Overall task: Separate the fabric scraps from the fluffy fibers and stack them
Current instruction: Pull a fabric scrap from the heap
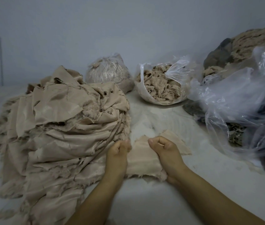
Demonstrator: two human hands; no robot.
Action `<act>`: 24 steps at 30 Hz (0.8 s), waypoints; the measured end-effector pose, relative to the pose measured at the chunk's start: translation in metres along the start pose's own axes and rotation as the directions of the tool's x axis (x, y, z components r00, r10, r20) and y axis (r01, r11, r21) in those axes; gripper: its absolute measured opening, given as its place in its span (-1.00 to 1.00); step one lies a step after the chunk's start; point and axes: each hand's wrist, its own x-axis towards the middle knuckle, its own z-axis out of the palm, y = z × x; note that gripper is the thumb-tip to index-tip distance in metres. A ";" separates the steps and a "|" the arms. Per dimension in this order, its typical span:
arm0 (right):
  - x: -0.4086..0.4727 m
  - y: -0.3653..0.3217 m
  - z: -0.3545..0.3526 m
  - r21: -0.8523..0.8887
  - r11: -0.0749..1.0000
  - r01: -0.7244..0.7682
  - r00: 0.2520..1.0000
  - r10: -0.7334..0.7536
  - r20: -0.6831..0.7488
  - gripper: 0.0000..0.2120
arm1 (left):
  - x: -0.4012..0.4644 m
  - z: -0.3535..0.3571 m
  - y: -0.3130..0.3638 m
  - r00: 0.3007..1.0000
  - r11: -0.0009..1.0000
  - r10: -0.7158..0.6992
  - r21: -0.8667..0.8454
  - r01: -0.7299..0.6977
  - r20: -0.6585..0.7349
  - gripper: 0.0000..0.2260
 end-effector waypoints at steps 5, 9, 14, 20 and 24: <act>0.000 -0.003 -0.008 -0.030 0.998 0.054 0.994 -0.051 0.094 -0.81 | 0.007 -0.011 0.002 0.999 0.988 -0.036 -0.148 0.034 -0.011 -0.66; -0.004 0.000 0.001 0.002 0.999 0.052 0.979 -0.051 0.198 -0.86 | -0.006 0.002 0.004 0.953 0.998 0.000 -0.056 0.018 0.303 -0.67; -0.004 -0.002 -0.004 -0.045 0.997 -0.064 0.964 0.074 0.256 -0.65 | 0.000 -0.002 0.008 0.996 0.997 0.011 -0.080 -0.003 0.092 -0.77; -0.005 -0.009 -0.017 -0.213 0.948 -0.235 0.826 0.310 0.471 -0.79 | 0.004 -0.011 0.009 0.996 0.992 -0.031 -0.116 0.040 0.083 -0.75; 0.001 -0.011 -0.025 -0.178 0.957 -0.231 0.865 0.286 0.414 -0.67 | 0.009 -0.019 0.009 0.997 0.978 -0.073 -0.195 0.076 0.026 -0.73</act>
